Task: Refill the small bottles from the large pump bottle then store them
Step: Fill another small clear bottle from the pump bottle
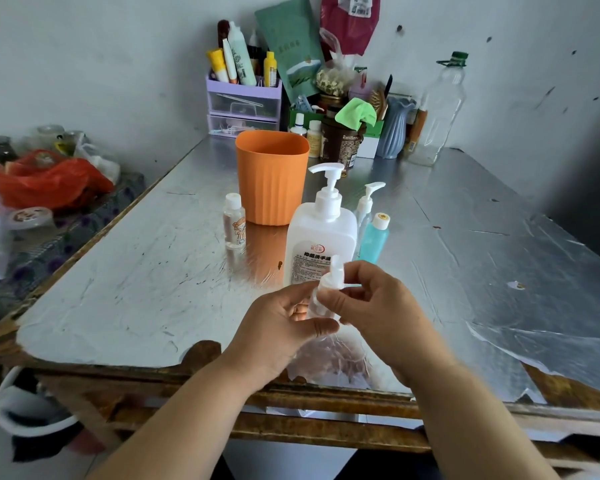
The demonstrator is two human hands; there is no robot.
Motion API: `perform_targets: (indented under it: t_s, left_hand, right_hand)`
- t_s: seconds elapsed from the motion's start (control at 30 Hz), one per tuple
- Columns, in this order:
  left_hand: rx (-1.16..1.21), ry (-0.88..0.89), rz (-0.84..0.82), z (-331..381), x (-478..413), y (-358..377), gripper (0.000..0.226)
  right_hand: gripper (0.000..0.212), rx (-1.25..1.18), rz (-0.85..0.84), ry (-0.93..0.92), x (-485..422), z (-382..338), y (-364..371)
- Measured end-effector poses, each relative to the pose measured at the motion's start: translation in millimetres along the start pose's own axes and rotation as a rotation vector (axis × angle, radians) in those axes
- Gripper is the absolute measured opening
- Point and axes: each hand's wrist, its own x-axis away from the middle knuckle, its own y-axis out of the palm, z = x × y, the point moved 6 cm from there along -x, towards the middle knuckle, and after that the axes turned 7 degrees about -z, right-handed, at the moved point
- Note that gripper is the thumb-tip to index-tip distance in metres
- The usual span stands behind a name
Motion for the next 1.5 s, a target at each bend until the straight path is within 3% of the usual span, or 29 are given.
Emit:
perform_targets:
  t_s: [0.1,0.23,0.33,0.47,0.6,0.73,0.8,0.87,1.0,1.13,1.2,1.3,1.5]
  left_hand:
    - [-0.007,0.005,-0.012,0,0,1,0.040]
    - [0.017,0.010,-0.007,1,0,0,0.039]
    - [0.012,0.013,-0.015,1,1,1,0.039]
    - [0.033,0.004,-0.012,0,0,0,0.044]
    - [-0.011,0.008,-0.014,-1,0,0,0.043]
    - [0.009,0.005,-0.021,-1,-1,0,0.044]
    - [-0.017,0.000,-0.026,-2,0,1,0.041]
    - [-0.038,0.006,-0.019,0,0,1,0.039]
    - [0.005,-0.008,-0.008,0,0,0,0.045]
    - [-0.024,-0.012,-0.013,-1,0,0,0.038]
    - [-0.019,-0.006,0.001,0,1,-1,0.040]
    - [-0.012,-0.011,0.007,0,1,-1,0.043]
    - [0.014,-0.022,0.001,-2,0,0,0.040]
  right_hand:
    - [0.028,-0.020,0.002,0.003,1,0,0]
    - [0.017,0.026,0.013,-0.022,0,-3,1]
    - [0.026,0.021,0.018,-0.016,1,-4,1]
    - [0.016,0.031,0.001,-0.027,1,-4,3]
    - [0.031,0.006,0.010,-0.001,1,-4,2]
    - [0.019,0.032,0.025,-0.017,1,-6,2]
    - [0.027,0.010,0.046,-0.011,0,-5,1]
    - [0.030,0.010,0.010,-0.017,1,-6,4]
    - [0.015,0.022,0.015,-0.034,1,-3,4]
    - [0.030,0.025,-0.014,-0.023,1,-4,4]
    - [0.024,0.068,-0.045,-0.040,1,-6,5]
    - [0.007,0.103,0.028,-0.044,2,-9,2]
    - [0.015,0.239,0.226,-0.088,0,-7,7]
